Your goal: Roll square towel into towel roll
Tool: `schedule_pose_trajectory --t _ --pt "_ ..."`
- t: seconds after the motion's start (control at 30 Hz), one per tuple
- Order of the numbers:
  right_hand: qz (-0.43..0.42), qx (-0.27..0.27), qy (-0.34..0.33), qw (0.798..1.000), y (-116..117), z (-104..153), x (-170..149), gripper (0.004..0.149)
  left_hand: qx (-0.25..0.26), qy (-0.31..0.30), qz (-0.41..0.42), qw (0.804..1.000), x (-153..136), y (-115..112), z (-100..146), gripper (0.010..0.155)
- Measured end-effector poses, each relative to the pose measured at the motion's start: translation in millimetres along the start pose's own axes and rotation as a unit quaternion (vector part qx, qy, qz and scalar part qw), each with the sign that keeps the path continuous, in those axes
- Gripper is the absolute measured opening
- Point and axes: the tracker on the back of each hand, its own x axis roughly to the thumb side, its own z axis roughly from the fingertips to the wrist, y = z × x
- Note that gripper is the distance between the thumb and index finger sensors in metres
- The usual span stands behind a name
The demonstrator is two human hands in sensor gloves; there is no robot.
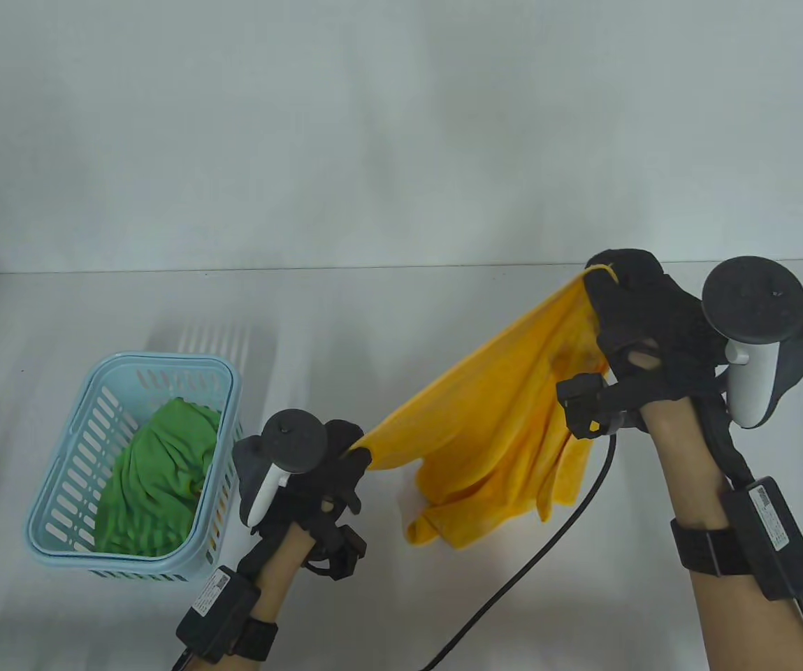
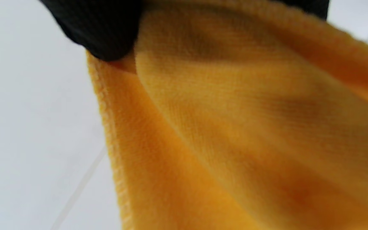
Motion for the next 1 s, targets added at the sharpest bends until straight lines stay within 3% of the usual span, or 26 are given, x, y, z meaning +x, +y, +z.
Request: schedule_pose_trajectory --t 0.23,0.5,0.73,1.0 --pt "0.009 0.002 0.025 1.0 -23.4 -10.7 -36.3 0.038 0.035 -0.027 0.053 0.998 13.4 24.2 8.2 0.044" --pt "-0.032 0.024 0.034 0.999 -35.5 -20.1 -77.9 0.038 0.082 -0.029 0.087 0.992 29.8 92.7 9.6 0.043" --pt "-0.052 0.057 0.014 0.997 -43.2 -17.3 -80.8 0.038 0.075 -0.055 0.092 0.991 47.3 140.0 13.6 0.042" --pt "-0.06 0.086 -0.02 0.994 -64.6 3.5 -70.2 0.039 0.087 -0.1 0.088 0.987 67.2 181.0 37.9 0.042"
